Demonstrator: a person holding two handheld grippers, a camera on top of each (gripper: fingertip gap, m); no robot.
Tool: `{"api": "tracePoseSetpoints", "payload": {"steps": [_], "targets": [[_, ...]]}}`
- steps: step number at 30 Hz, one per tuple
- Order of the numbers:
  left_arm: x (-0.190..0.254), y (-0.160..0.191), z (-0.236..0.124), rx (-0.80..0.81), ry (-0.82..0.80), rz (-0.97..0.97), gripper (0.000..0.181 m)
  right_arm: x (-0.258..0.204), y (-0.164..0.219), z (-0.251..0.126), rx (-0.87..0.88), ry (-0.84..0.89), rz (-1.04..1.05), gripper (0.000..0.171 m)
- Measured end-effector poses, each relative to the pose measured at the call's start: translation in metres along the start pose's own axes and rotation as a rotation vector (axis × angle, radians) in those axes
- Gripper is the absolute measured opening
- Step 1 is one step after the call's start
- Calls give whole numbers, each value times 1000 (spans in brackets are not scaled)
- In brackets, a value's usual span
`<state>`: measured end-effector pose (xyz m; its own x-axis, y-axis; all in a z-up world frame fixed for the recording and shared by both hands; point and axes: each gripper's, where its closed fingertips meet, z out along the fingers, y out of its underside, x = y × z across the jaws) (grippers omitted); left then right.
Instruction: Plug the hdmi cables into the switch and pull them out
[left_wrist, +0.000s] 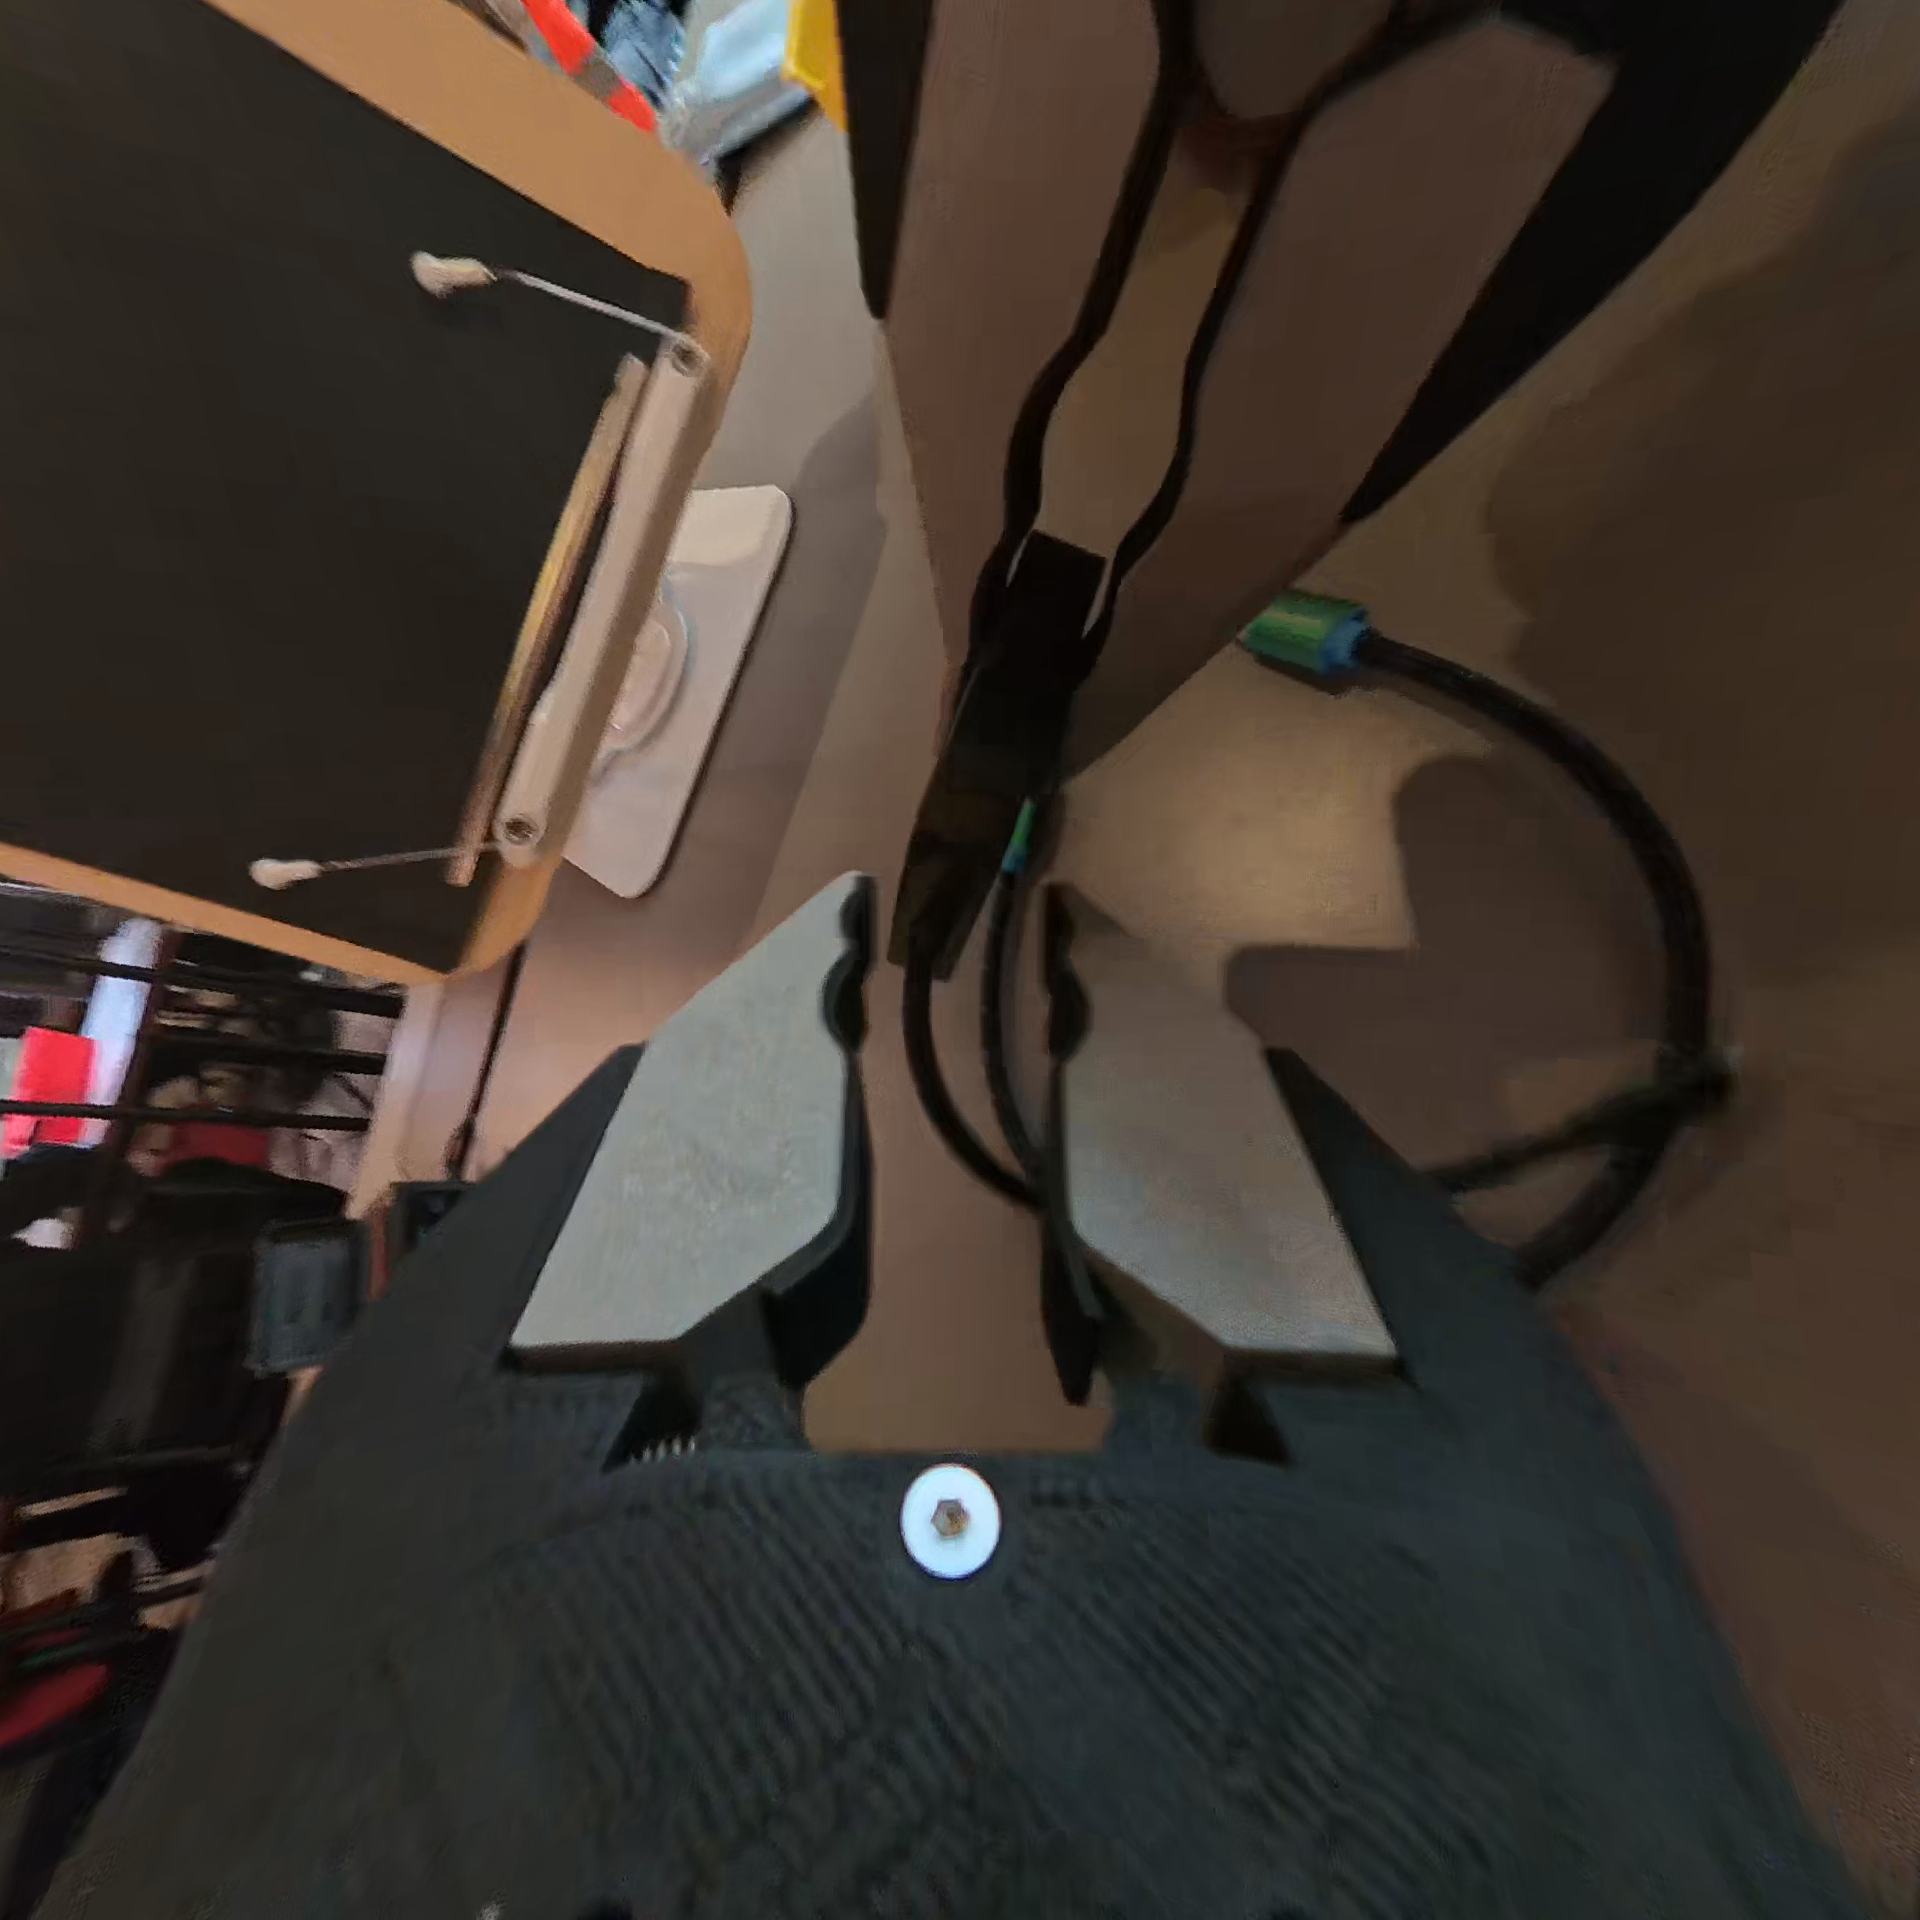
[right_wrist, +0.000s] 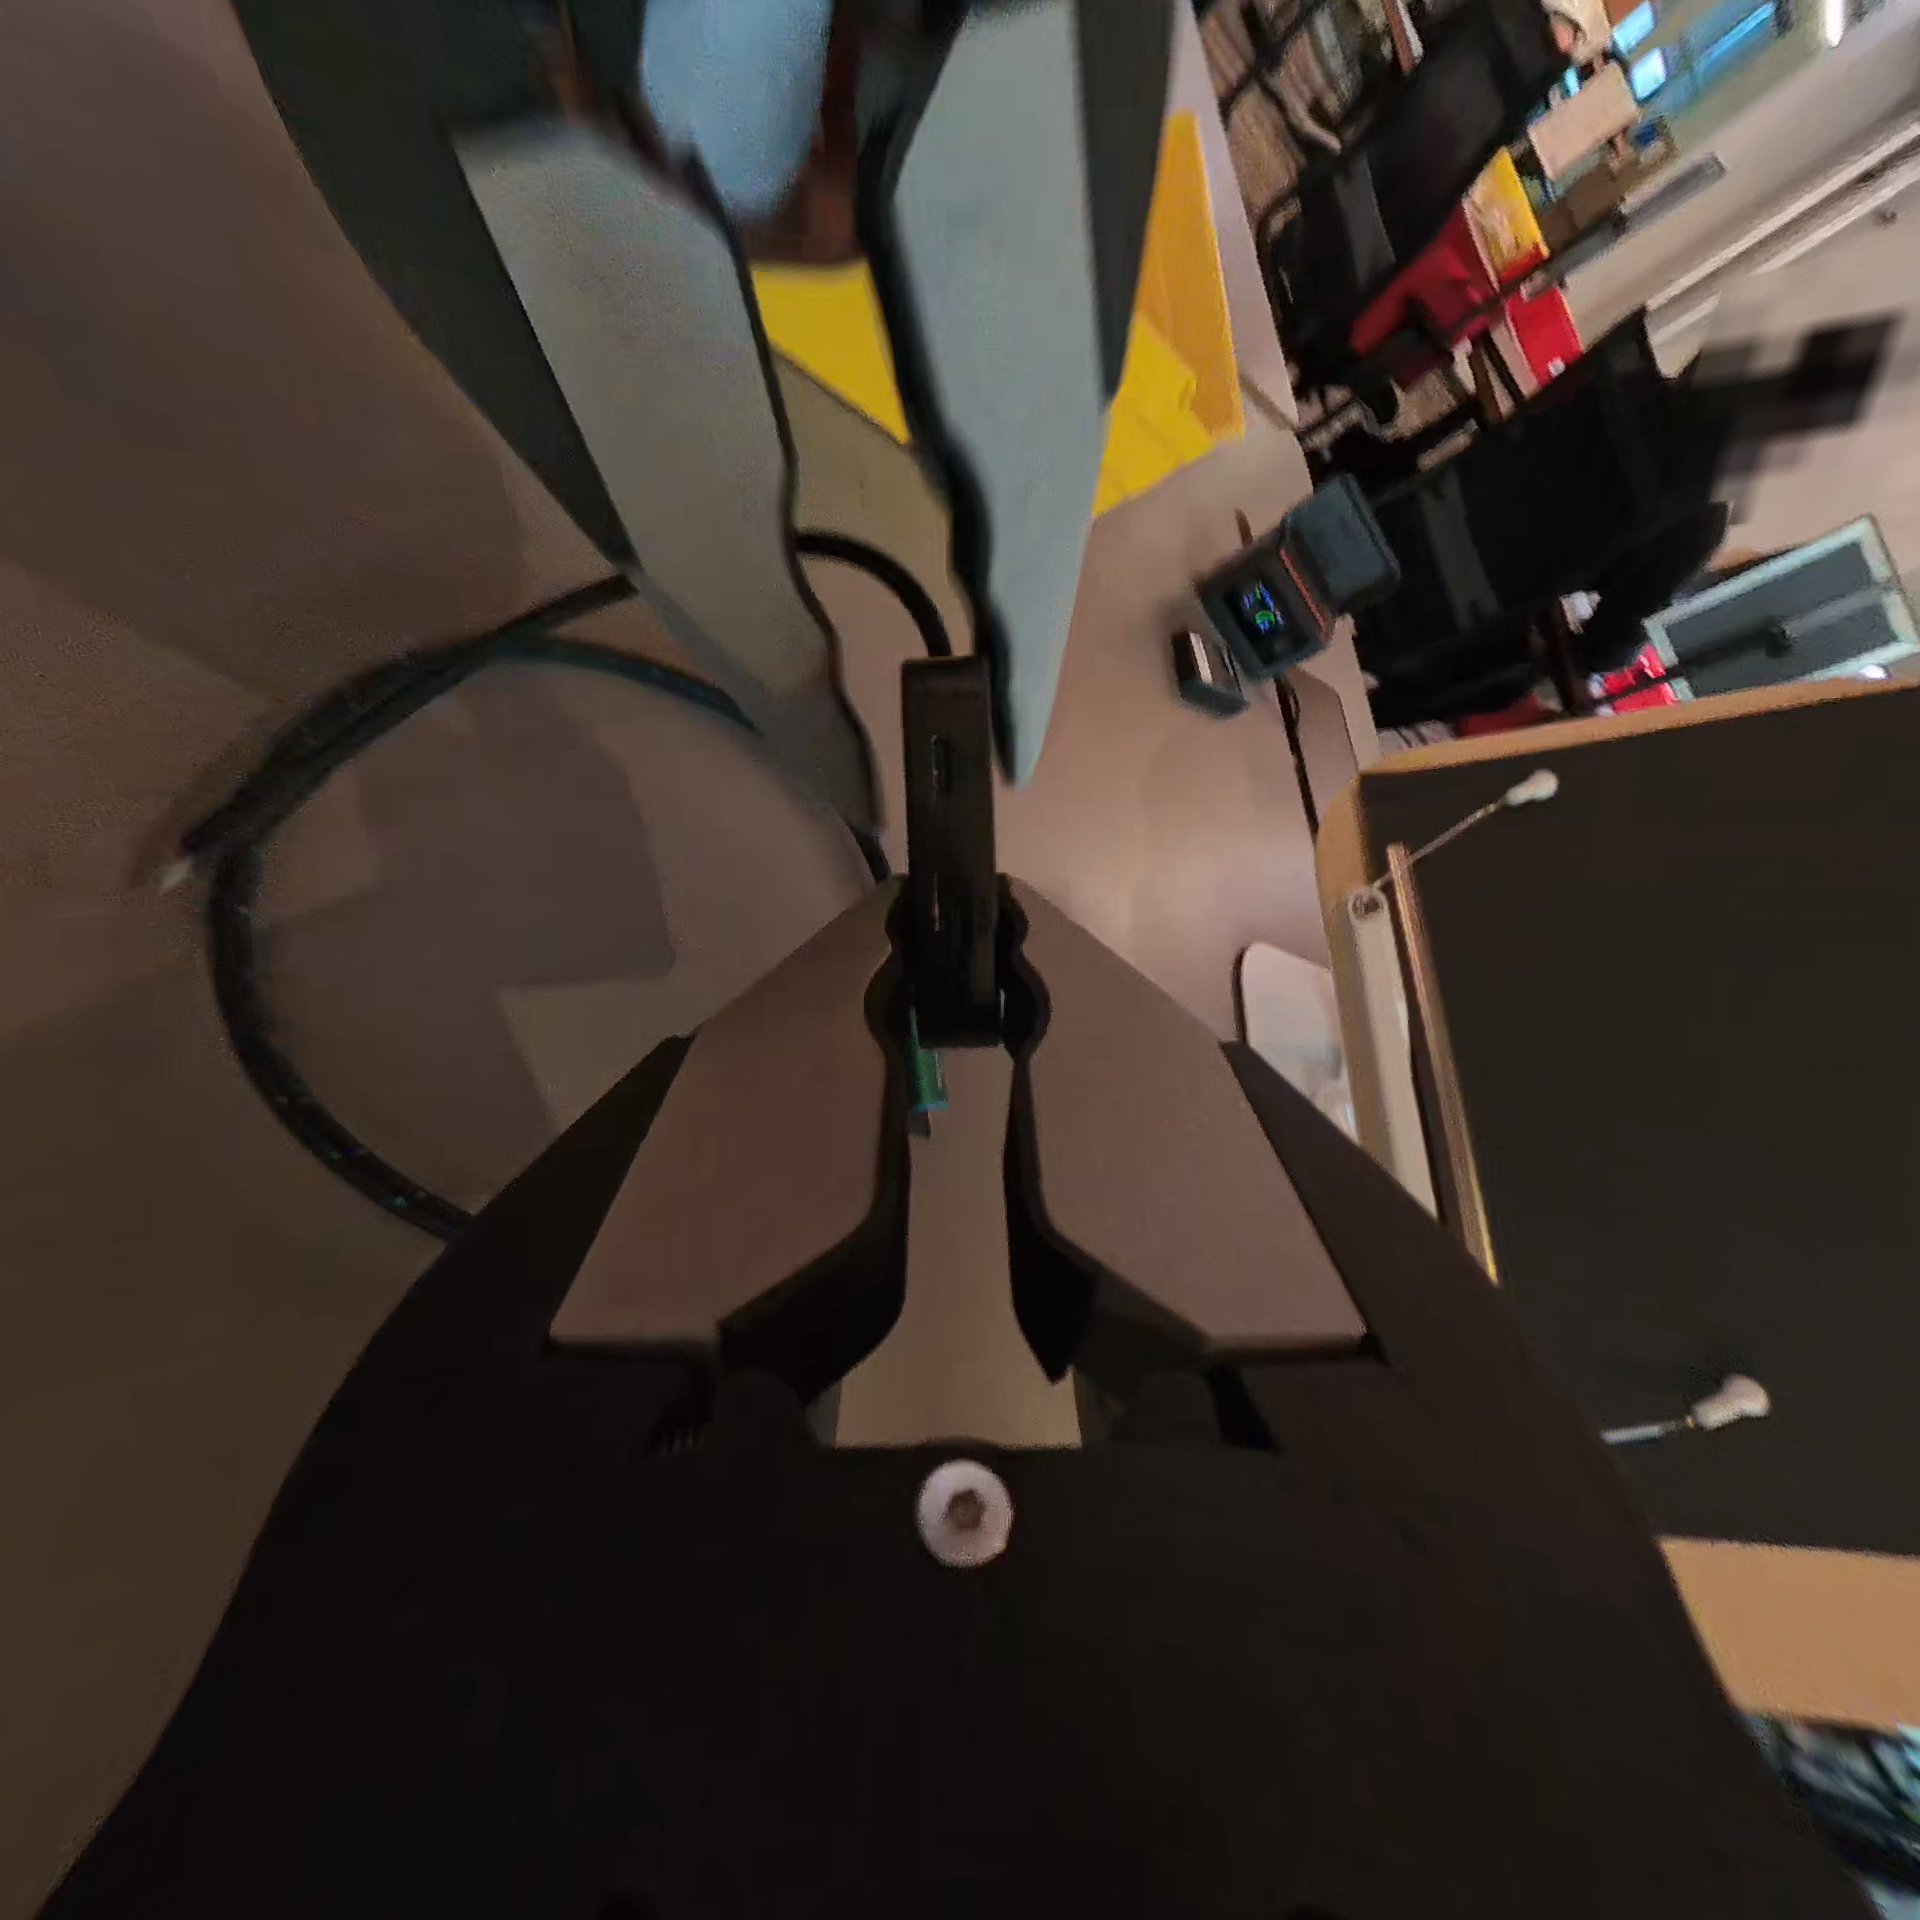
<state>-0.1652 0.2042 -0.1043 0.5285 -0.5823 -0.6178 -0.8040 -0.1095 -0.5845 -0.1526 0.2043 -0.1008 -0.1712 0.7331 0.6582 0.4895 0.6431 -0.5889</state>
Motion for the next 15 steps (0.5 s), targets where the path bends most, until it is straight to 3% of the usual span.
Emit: {"api": "tracePoseSetpoints", "payload": {"steps": [1,6,10,12,15], "targets": [[-5,-5,1,30,-46,13,17,1,-8,-4,32,-29,20,10],[-1,-12,3,161,-8,-72,19,1,-21,-10,150,-169,163,13],[-7,-5,10,199,-90,-1,13,1,-23,-3,234,-236,319,21],[-7,1,15,188,-128,28,12,0,-21,1,232,-298,411,25],[-15,16,24,133,-190,50,12,14,2,3,130,-243,475,31]]}}
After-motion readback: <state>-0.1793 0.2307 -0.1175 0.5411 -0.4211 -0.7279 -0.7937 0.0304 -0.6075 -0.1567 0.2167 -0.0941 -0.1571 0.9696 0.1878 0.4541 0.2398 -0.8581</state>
